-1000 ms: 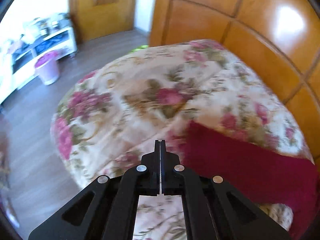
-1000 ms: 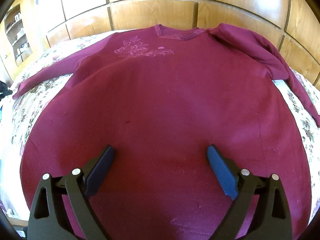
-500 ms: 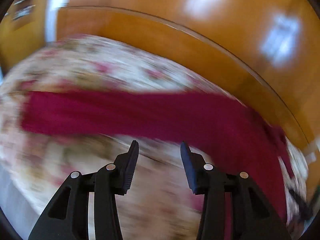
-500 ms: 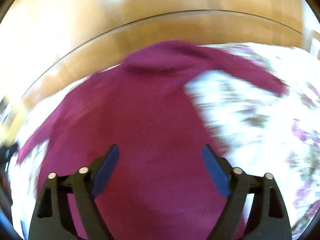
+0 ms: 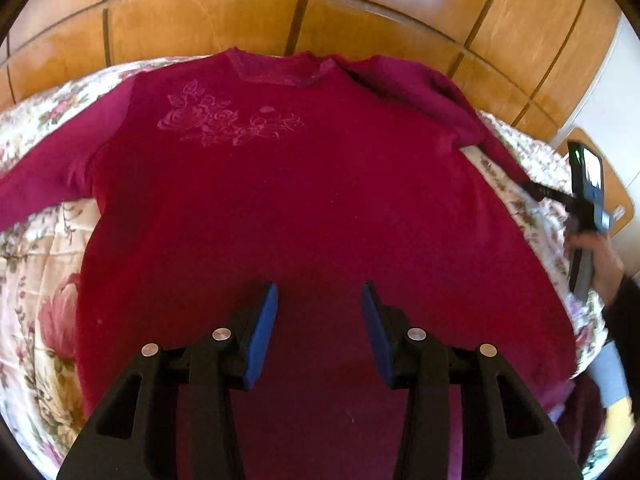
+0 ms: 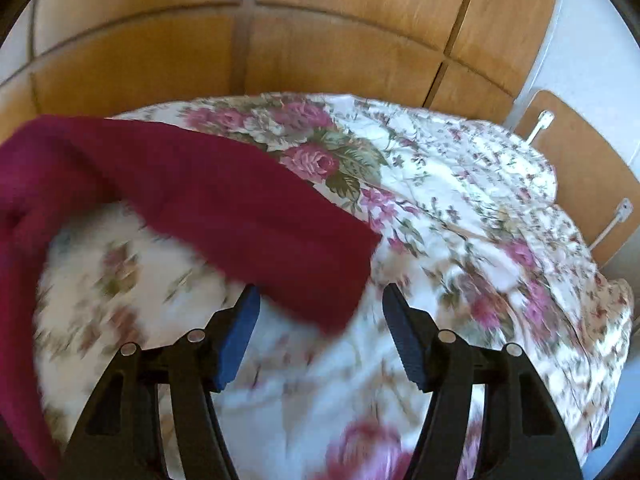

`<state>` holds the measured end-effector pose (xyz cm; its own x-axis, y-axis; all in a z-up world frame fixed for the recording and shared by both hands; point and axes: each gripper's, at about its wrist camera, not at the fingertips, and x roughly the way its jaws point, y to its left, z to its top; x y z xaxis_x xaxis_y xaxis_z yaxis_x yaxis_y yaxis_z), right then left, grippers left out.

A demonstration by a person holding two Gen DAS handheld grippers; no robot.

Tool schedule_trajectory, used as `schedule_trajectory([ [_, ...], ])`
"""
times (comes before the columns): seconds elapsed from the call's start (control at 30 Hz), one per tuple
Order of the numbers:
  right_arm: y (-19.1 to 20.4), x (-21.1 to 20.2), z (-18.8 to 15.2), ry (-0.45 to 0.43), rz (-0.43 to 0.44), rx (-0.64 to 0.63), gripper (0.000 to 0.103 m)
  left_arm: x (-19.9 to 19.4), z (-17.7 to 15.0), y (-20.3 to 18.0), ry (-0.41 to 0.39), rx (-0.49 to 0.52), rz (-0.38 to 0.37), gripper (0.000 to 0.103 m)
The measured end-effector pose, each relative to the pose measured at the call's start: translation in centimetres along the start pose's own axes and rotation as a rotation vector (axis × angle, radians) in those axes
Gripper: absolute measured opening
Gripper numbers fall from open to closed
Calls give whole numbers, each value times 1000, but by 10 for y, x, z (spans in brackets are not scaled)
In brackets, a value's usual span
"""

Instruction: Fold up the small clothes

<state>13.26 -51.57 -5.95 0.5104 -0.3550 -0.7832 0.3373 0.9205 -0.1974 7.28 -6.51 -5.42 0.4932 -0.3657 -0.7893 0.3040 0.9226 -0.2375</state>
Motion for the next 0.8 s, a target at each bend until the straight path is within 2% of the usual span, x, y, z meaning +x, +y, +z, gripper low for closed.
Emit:
schedule_trajectory([
  [0.03, 0, 4, 3, 14, 12, -15, 35, 1, 1, 0, 3, 1, 0, 42],
  [0.07, 0, 4, 4, 8, 10, -23, 15, 2, 1, 1, 2, 2, 2, 42],
  [0.1, -1, -4, 6, -13, 8, -33, 11, -2, 3, 4, 0, 3, 7, 42],
  [0.13, -3, -10, 9, -32, 22, -35, 10, -3, 2, 5, 0, 6, 11, 42],
  [0.3, -34, -99, 26, -189, 120, 16, 10, 0, 6, 10, -5, 13, 8, 42],
  [0.43, -73, -136, 54, -235, 153, 118, 10, 4, 13, 10, -13, 27, 11, 42],
  [0.5, -93, -133, 69, -234, 117, 168, 10, 7, 16, 11, -13, 19, 9, 42],
  [0.53, -104, -122, 78, -220, 68, 192, 10, 8, 17, 12, -12, 13, 8, 42],
  [0.6, -118, -100, 90, -177, 25, 233, 10, 9, 19, 13, -12, 5, 4, 42],
  [0.67, -128, -63, 98, -117, -44, 252, 10, 10, 19, 13, -10, 9, 7, 42],
  [0.73, -133, -26, 102, -35, -70, 279, 10, 11, 20, 14, -6, 9, 11, 42],
  [0.8, -131, -1, 100, 7, -78, 277, 11, 11, 20, 14, -4, 13, 17, 42],
])
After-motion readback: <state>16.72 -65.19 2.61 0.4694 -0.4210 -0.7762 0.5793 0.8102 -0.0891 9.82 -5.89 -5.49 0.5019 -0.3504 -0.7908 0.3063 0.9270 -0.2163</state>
